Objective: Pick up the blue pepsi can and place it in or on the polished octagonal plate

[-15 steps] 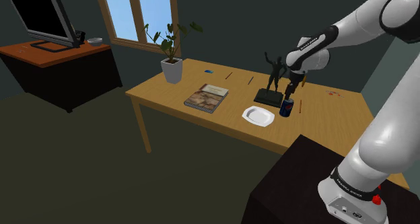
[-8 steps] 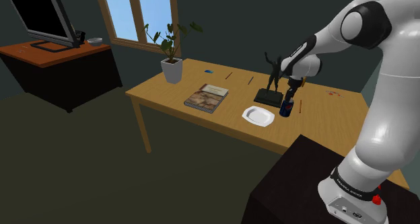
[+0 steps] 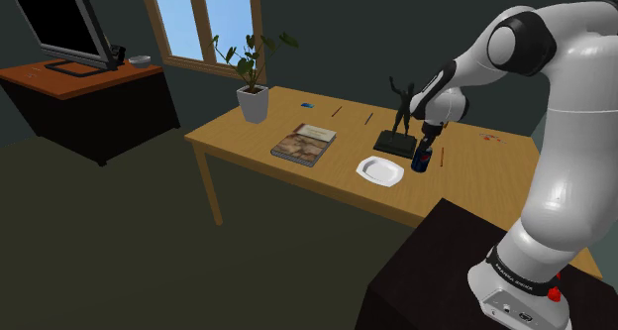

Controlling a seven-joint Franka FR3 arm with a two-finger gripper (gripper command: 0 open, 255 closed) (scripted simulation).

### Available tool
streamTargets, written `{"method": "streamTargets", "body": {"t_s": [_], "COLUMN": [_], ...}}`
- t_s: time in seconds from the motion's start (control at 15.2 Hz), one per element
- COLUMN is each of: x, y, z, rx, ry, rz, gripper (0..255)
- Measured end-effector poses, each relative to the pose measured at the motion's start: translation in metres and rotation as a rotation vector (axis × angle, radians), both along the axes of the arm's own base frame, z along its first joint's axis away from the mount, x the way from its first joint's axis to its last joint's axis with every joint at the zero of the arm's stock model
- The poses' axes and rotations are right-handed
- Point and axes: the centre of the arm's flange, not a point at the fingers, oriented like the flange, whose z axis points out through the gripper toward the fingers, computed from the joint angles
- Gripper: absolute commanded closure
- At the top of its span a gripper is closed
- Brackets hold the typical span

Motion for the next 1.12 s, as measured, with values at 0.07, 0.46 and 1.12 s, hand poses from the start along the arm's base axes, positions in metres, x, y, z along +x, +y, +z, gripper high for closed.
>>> {"method": "streamTargets", "body": {"t_s": [0.07,0.46,1.12], "x": [-0.0001,0.0001,0.0003], "y": [0.0001,0.0002,0.0006], "z": [-0.0006,-0.0009,0.005], "rx": [0.0,0.0,0.0], "ry": [0.0,-0.001,0.0], "rz": [0.0,0.0,0.0], "gripper": [0,255,255]}}
